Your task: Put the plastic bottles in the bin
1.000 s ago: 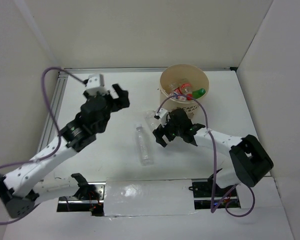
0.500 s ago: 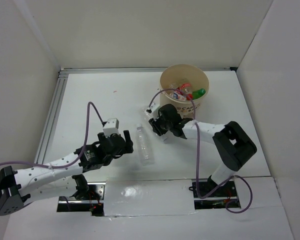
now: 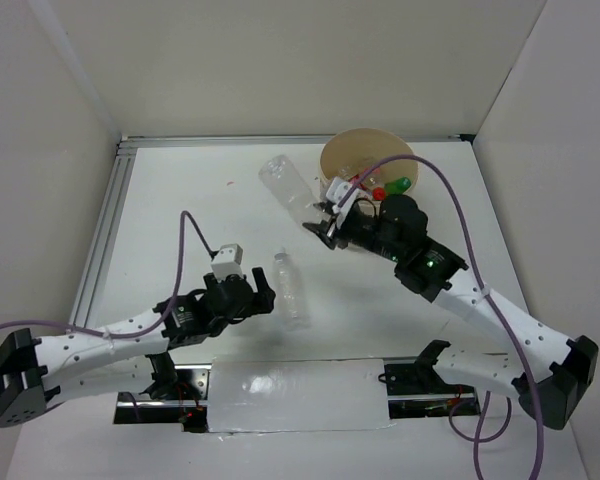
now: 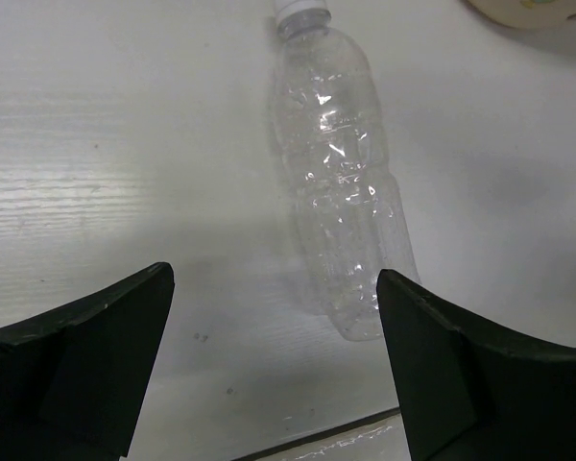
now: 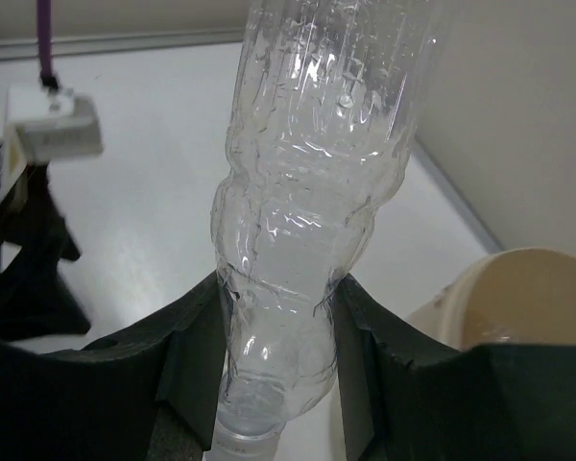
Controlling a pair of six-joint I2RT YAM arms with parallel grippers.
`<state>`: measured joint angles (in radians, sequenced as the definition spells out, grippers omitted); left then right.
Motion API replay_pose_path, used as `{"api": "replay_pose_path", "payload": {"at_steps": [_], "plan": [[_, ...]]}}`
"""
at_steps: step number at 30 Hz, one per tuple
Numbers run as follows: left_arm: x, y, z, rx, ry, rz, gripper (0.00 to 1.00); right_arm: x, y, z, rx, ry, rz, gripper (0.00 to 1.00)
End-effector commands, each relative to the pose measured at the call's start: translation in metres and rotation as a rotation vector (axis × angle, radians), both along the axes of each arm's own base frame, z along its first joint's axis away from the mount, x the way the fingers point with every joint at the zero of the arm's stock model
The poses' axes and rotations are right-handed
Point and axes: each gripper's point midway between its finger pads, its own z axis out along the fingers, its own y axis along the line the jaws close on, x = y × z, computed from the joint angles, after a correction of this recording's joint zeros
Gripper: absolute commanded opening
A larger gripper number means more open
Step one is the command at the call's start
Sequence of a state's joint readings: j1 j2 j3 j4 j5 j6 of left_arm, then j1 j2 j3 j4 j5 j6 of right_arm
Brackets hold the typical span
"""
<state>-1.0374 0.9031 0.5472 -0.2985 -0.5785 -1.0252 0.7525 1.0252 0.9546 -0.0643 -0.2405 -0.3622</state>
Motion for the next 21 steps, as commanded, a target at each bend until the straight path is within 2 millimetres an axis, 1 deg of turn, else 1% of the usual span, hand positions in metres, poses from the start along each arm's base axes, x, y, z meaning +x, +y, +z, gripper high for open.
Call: {"api": "replay_pose_path", "payload": {"at_steps": [1,2,3,4,5,6,7,8,9,10,11,12,13,14,15,16,17,18,20,21], "plan": [[0.008,-0.025,-0.002,-0.058,0.001,-0.026,1.0,0.03,-0.017,0.039,0.024,-0.1,-0.102,0.18],[0.011,-0.03,-0.001,-0.052,-0.002,-0.031,1.0,0.04,-0.024,0.05,0.034,-0.127,-0.131,0.18],[0.015,-0.034,-0.007,-0.039,0.014,-0.029,1.0,0.058,-0.041,0.054,0.036,-0.136,-0.193,0.18],[0.019,-0.038,-0.01,-0.045,0.019,-0.036,1.0,0.069,-0.047,0.051,0.034,-0.135,-0.211,0.18],[0.023,-0.043,-0.007,-0.046,0.016,-0.044,1.0,0.078,-0.054,0.057,0.038,-0.142,-0.231,0.18],[0.026,-0.046,-0.014,-0.032,0.029,-0.052,1.0,0.093,-0.074,0.052,0.028,-0.134,-0.285,0.19],[0.033,-0.048,-0.012,-0.042,0.029,-0.05,1.0,0.101,-0.08,0.057,0.041,-0.136,-0.303,0.19],[0.035,-0.053,-0.013,-0.053,0.03,-0.064,1.0,0.111,-0.085,0.051,0.03,-0.122,-0.326,0.19],[0.039,-0.057,-0.011,-0.06,0.028,-0.071,1.0,0.122,-0.101,0.047,0.022,-0.114,-0.372,0.19],[0.044,-0.058,-0.011,-0.058,0.029,-0.062,1.0,0.127,-0.108,0.043,0.016,-0.106,-0.392,0.21],[0.047,-0.057,-0.02,-0.028,0.044,-0.058,1.0,0.134,-0.113,0.036,0.006,-0.089,-0.401,0.22],[0.05,-0.063,-0.016,-0.035,0.037,-0.07,1.0,0.14,-0.124,0.028,-0.008,-0.064,-0.42,0.26],[0.054,-0.063,-0.018,-0.036,0.037,-0.061,1.0,0.141,-0.124,0.015,-0.025,-0.023,-0.406,0.41],[0.058,-0.066,-0.022,-0.03,0.044,-0.07,1.0,0.141,-0.128,0.011,-0.03,-0.01,-0.405,0.53],[0.062,-0.071,-0.02,-0.036,0.029,-0.076,1.0,0.142,-0.134,0.009,-0.033,0.003,-0.412,0.71],[0.065,-0.071,-0.022,-0.035,0.039,-0.075,1.0,0.14,-0.133,-0.002,-0.049,0.039,-0.401,0.87],[0.065,-0.074,-0.026,-0.024,0.049,-0.088,1.0,0.139,-0.135,-0.005,-0.052,0.052,-0.4,1.0],[0.069,-0.079,-0.031,-0.012,0.06,-0.088,1.0,0.14,-0.138,-0.002,-0.049,0.053,-0.401,1.0],[0.072,-0.084,-0.037,0.003,0.073,-0.088,1.0,0.129,-0.137,0.007,-0.029,0.049,-0.372,1.0],[0.073,-0.087,-0.041,0.014,0.082,-0.101,1.0,0.128,-0.141,0.011,-0.013,0.05,-0.377,1.0]]}}
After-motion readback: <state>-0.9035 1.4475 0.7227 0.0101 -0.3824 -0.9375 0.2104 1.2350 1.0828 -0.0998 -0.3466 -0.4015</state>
